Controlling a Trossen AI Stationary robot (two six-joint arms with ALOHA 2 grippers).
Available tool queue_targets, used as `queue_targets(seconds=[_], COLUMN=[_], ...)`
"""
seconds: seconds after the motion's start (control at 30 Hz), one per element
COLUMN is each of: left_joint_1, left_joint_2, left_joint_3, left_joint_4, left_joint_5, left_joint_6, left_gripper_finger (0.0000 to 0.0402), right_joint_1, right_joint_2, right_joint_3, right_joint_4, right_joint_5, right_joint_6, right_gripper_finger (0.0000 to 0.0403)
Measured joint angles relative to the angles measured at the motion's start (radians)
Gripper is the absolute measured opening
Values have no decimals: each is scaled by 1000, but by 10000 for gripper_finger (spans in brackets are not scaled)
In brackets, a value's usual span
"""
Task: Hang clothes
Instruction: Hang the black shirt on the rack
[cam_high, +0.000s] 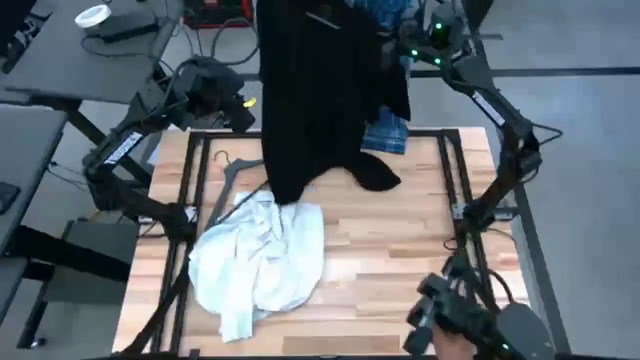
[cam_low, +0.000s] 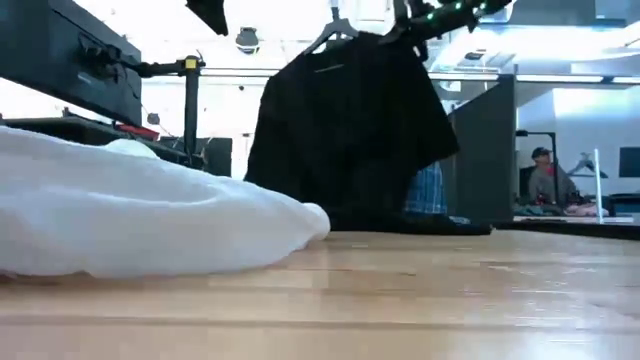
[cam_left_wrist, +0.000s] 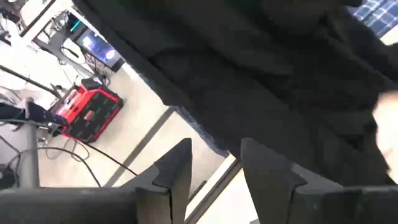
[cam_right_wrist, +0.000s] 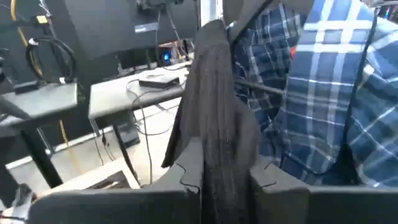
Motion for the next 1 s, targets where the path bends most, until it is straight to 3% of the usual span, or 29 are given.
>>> queue_targets(seconds=[0.43, 0.8, 1.0], left_joint_1=[0, 0, 17], left_joint_2=[0, 0, 0], left_joint_3=[0, 0, -4], left_joint_4=[7, 21, 26], left_joint_5=[0, 0, 0], left_joint_6=[-1, -16, -48], left_gripper_finger=[122, 122, 122], right_joint_1=[-41, -96, -159], right_joint_2=[42, -39, -158], right_joint_3=[0, 1, 2], right_joint_4=[45, 22, 1], right_joint_5=[15, 29, 84], right_joint_6=[4, -72, -48], right_gripper_finger=[35, 199, 239])
